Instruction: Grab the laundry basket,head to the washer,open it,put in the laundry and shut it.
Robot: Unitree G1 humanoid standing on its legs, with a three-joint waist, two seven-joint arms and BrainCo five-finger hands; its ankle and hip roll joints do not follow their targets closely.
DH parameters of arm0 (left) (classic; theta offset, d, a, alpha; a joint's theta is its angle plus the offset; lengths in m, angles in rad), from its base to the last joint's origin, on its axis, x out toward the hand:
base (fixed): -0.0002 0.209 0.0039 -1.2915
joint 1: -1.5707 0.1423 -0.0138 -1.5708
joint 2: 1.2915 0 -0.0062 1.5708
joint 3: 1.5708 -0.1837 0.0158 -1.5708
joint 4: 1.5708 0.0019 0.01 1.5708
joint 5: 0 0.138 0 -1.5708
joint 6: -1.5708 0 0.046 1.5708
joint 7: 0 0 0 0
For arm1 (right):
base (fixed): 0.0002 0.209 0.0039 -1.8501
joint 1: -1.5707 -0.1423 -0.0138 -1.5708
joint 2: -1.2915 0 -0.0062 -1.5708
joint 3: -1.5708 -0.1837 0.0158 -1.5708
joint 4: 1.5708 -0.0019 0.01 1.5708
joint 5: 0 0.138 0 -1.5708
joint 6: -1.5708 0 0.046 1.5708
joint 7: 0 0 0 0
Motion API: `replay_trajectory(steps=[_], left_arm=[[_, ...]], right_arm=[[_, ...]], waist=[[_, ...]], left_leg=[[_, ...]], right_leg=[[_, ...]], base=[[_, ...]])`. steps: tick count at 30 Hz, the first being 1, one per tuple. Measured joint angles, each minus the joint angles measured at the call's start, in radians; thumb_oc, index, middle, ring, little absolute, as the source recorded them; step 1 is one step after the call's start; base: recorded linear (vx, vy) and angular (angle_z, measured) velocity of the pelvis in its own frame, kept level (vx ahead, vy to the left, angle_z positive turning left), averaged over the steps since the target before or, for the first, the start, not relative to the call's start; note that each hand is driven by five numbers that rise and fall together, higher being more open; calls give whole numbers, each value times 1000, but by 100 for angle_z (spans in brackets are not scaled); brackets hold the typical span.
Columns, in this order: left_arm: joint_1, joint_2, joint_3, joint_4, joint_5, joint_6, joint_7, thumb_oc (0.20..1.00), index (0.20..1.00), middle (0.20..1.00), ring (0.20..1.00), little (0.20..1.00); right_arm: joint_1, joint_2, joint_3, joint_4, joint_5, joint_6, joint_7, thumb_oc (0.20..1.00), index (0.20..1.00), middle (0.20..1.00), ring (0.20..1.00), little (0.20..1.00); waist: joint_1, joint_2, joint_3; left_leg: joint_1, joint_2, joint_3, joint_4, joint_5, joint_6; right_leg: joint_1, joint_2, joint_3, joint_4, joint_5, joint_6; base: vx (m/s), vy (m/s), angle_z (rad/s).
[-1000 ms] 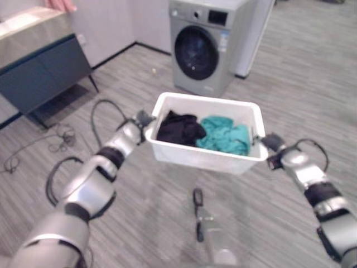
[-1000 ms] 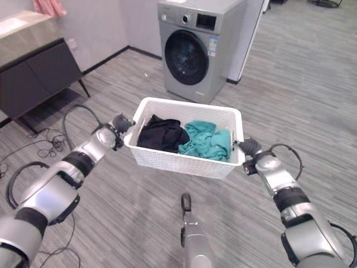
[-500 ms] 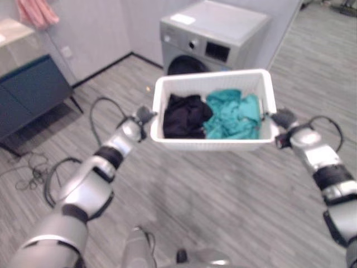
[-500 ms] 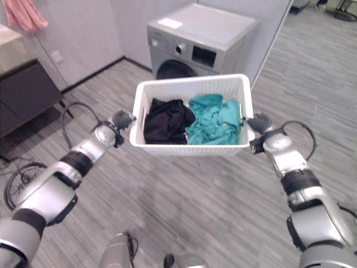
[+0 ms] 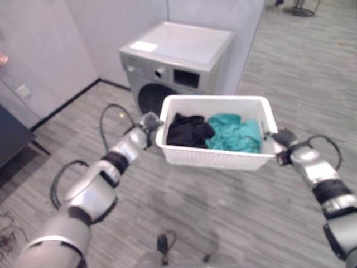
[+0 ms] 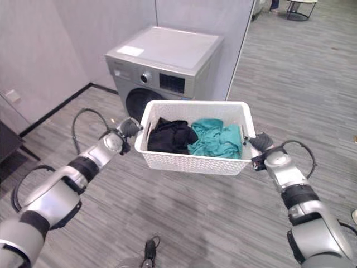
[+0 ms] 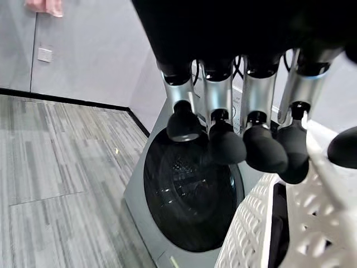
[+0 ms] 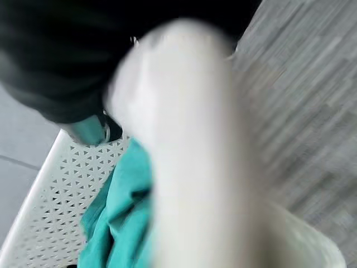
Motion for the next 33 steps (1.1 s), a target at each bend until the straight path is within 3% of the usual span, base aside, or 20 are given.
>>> replay_trajectory(steps=[11,14,19,23,24,25,26,27,29,30,31,33], left_arm=[[0,10,12,1,0,1,0,200,200,200,200,200],[0,8,11,2,-1,1,0,200,200,200,200,200],[0,-3,9,2,-1,1,0,200,200,200,200,200],[0,-8,10,1,0,-1,-1,200,200,200,200,200],[0,-11,13,1,0,-2,-1,200,200,200,200,200],[0,-12,14,0,0,-3,-1,200,200,200,200,200],[-1,-20,11,5,0,-2,-3,200,200,200,200,200],[-1,-19,9,5,0,1,-6,200,200,200,200,200],[1,-16,10,11,-1,3,-8,200,200,200,200,200],[0,-12,13,7,-2,0,-7,200,200,200,200,200],[-4,4,13,-19,-3,-16,-5,200,200,200,200,200],[-18,20,13,-42,-2,-29,-4,200,200,200,200,200]], right_arm=[[-28,0,0,-2,-28,-1,18,200,200,200,200,200],[-50,0,1,15,-28,-1,19,200,200,200,200,200],[-53,-1,1,37,-28,-1,19,200,200,200,200,200],[-40,-9,-2,35,-22,-8,18,200,200,200,200,200],[-28,-16,-2,33,-17,-17,20,200,200,200,200,200],[-18,-19,-1,32,-12,-19,22,200,200,200,200,200],[-22,-29,-2,30,-10,-26,21,200,200,200,200,200],[-32,-31,-1,32,-9,-25,19,200,200,200,200,200],[-37,-29,1,32,1,-23,19,200,200,200,200,200],[-36,-29,2,31,8,-21,20,200,200,200,200,200],[-42,-29,2,19,8,-22,18,200,200,200,200,200],[-52,-28,8,-9,3,-36,18,200,200,200,200,200]], waist=[[4,-2,1],[-5,-1,0],[-15,-1,0],[-20,3,-1],[-21,7,2],[-14,3,5],[-12,-14,14],[-6,-30,21],[-1,-37,40],[-1,-42,43],[3,-35,39],[25,-33,41]], left_leg=[[22,8,0,-17,-12,13],[13,22,2,-18,-47,-28],[4,17,3,-18,-50,-31],[-37,19,-17,20,-62,-53],[-65,32,-36,60,-64,-80],[-94,46,-49,87,-65,-126],[-172,29,-64,184,-14,-123],[-245,12,-53,316,-31,-106],[-318,30,-24,493,-91,-50],[-315,48,-8,485,-105,-56],[-301,60,-3,392,-121,-75],[-279,55,-47,212,-124,-82]], right_leg=[[33,14,-16,-28,0,0],[33,26,-14,-58,-2,-4],[26,27,-11,-59,1,-12],[7,46,-22,-37,-9,-30],[-22,75,-13,5,-43,-59],[-60,118,-1,54,-72,-112],[-88,119,-35,84,-35,-183],[-100,99,-44,98,-43,-171],[-82,92,-60,93,-38,-169],[-73,95,-64,83,-38,-169],[-69,104,-50,68,-33,-161],[-69,113,-16,37,-15,-155]], base=[[9,-8,6],[2,-8,-7],[-10,-18,2],[-19,-82,19],[-81,-135,31],[-58,-111,64],[-20,-113,46],[75,-6,47],[172,68,22],[249,122,25],[269,137,9],[245,154,-19]])
